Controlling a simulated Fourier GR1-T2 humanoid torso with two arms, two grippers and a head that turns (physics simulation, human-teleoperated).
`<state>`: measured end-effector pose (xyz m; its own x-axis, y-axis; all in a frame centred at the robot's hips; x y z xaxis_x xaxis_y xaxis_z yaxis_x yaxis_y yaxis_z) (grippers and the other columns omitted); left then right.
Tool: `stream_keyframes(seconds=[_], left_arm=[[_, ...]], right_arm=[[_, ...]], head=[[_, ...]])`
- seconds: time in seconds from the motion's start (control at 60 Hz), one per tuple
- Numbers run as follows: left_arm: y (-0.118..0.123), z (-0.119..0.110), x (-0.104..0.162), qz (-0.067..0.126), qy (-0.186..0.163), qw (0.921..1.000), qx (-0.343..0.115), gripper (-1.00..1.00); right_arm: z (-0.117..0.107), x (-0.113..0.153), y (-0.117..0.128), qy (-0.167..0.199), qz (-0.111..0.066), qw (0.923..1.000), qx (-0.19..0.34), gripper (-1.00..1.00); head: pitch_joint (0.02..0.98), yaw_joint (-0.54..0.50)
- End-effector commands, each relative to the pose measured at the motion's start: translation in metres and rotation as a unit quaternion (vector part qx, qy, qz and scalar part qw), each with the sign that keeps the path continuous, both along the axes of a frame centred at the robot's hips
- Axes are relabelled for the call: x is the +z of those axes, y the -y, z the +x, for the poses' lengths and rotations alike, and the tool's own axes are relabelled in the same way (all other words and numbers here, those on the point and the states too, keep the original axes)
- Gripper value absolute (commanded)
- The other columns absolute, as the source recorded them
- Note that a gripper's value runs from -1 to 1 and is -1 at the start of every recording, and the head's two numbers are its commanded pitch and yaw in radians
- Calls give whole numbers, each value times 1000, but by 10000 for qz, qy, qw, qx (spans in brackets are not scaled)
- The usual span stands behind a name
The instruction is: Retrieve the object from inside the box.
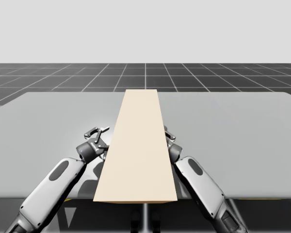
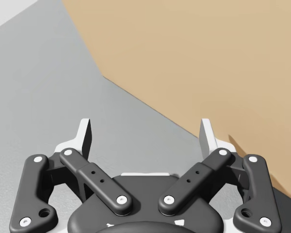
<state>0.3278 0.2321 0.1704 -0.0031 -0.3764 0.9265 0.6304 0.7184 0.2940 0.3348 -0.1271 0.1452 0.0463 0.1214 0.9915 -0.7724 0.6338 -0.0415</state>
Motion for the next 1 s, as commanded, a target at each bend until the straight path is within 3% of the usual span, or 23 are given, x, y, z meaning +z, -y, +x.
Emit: stream_keyframes(seconds=[0.017,0.167,0.35,0.683,0.717,0.8,0.817,0.833,0.85,0.867,1.0], left_arm=[[0,0,-1,36,30,10000,-17,-1000],[1,-1,0,46,49,10000,-24,-1000],[1,-3,0,80,103,9999,-45,-1000],[2,-5,0,179,157,9996,-130,-1000],[2,-5,-1,190,162,9996,-132,-1000],[2,-6,-1,203,171,9995,-146,-1000],[2,-6,-1,203,176,9995,-151,-1000],[2,-6,-1,203,179,9995,-156,-1000],[2,-6,-1,205,181,9995,-158,-1000],[2,-6,-1,210,183,9995,-158,-1000],[3,-6,-1,226,204,9994,-172,-1000]], right_arm=[[17,-12,-9,-68,20,10000,-13,-1000],[28,-21,-14,-236,31,9997,0,-1000],[37,-27,-32,-303,-200,9992,178,-1000],[53,-31,-49,-465,-383,9979,234,-1000],[54,-31,-50,-607,-341,9973,238,-1000],[56,-34,-50,-737,-462,9962,86,-990],[56,-34,-49,-624,-474,9969,-7,-897],[56,-36,-50,-641,-476,9968,31,729],[56,-37,-49,-743,-470,9961,56,921],[56,-37,-49,-780,-501,9957,28,1000],[58,-39,-46,-824,-575,9949,-67,1000]], head=[[218,-37],[230,-43],[243,-48],[263,-49],[265,-49],[267,-51],[267,-51],[267,-51],[267,-51],[266,-50],[263,-50]])
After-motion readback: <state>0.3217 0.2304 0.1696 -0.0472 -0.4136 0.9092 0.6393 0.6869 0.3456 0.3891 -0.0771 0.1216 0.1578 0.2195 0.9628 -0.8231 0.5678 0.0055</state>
